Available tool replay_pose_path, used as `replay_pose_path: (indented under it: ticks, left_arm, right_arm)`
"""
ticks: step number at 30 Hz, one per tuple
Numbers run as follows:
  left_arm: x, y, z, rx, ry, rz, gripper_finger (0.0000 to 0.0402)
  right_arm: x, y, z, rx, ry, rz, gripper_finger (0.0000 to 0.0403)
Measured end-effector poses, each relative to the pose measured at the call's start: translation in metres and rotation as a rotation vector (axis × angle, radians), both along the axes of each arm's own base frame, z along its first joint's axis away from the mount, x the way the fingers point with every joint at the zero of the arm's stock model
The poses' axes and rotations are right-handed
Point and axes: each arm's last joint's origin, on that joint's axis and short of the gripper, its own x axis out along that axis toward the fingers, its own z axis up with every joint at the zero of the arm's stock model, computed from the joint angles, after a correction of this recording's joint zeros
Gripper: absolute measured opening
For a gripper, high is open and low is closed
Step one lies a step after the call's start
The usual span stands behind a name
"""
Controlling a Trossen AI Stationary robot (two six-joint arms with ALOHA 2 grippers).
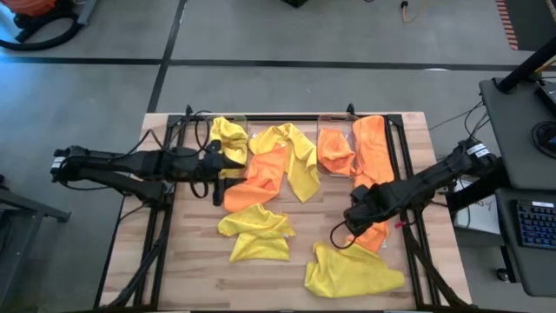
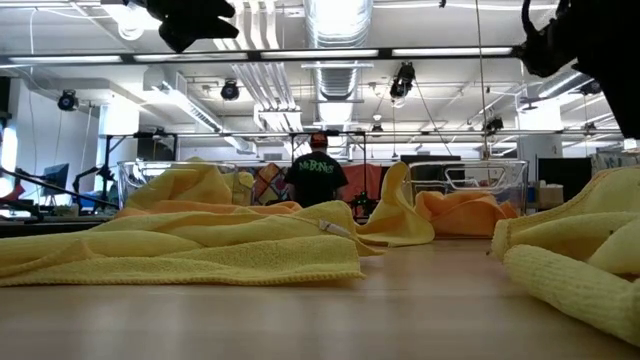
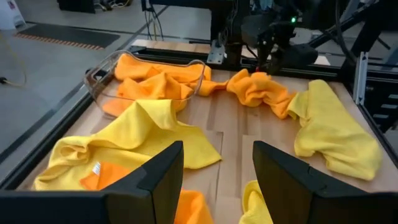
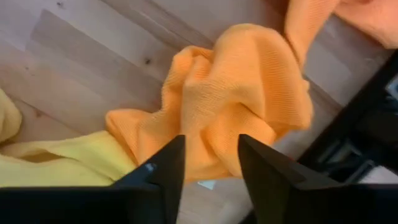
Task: Sort microfiber towel by color & place in baskets
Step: Put the orange microfiber cloth into the right transparent bin
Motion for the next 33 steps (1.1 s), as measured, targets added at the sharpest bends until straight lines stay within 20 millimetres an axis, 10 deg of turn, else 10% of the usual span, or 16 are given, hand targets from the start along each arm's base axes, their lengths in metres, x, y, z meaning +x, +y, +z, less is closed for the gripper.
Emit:
replay_pose_path:
  ticks: [10,18,33]
  left_arm:
    - [0.000,-0.004,-0.007,-0.044,0.012,-0.002,0.0177]
    - [0.000,-0.004,-0.016,-0.058,0.032,0.002,0.0177]
    - [0.000,-0.004,-0.017,-0.064,0.035,0.005,0.0177]
  right_arm:
    - [0.006,0.007,-0.044,-0.016,0.044,0.005,0.0200]
    - [0.009,0.009,-0.055,-0.037,0.091,0.003,0.0069]
    - [-0.005,0.000,0.013,-0.098,0.063,0.060,0.0009]
